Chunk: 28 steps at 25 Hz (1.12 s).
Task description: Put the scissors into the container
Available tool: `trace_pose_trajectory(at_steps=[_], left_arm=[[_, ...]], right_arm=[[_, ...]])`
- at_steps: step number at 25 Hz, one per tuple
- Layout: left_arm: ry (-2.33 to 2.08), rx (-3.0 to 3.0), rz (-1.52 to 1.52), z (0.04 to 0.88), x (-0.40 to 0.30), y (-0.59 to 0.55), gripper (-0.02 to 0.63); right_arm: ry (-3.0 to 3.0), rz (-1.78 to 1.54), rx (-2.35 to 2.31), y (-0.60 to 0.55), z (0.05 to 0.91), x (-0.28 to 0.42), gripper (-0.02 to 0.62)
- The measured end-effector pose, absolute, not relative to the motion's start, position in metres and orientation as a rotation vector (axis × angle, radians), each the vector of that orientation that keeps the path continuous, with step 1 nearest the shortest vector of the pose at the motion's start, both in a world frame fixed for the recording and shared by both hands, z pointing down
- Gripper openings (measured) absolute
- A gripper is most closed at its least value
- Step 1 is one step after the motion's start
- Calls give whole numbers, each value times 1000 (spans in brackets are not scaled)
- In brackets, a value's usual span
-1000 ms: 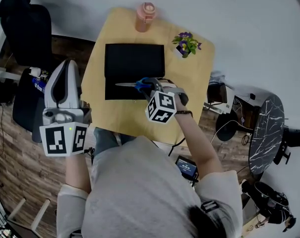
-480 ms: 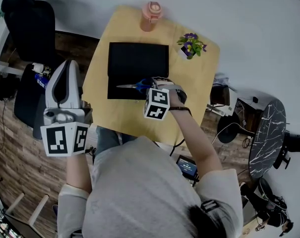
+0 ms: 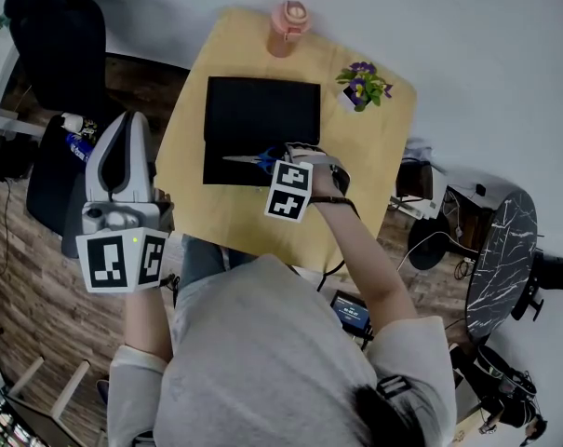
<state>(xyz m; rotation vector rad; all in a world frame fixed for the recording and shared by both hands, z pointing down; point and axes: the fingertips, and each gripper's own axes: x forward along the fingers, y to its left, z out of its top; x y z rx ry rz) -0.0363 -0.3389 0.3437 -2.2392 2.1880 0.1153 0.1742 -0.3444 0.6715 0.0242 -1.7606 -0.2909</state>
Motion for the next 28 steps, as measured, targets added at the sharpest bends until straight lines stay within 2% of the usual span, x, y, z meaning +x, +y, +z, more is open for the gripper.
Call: trace_pose_trajectory(at_steps=[13, 20, 21, 23, 28], left_arm=[[2189, -2222, 98, 342, -39, -331, 58], [2122, -2262, 128, 333, -40, -327, 58], [2105, -2274, 134, 331, -39, -327, 58], [2065, -2299, 143, 327, -37, -326, 60], [1966, -2373, 158, 321, -29, -319, 58]], right_arm=[[-1786, -231, 23, -341, 668, 173, 86], [-1941, -81, 191, -338, 632, 167, 81], [-1966, -46, 232, -337, 626, 167, 78], [-2015, 0, 326, -336, 612, 167, 10], [-2135, 64, 597, -331, 574, 166, 3]])
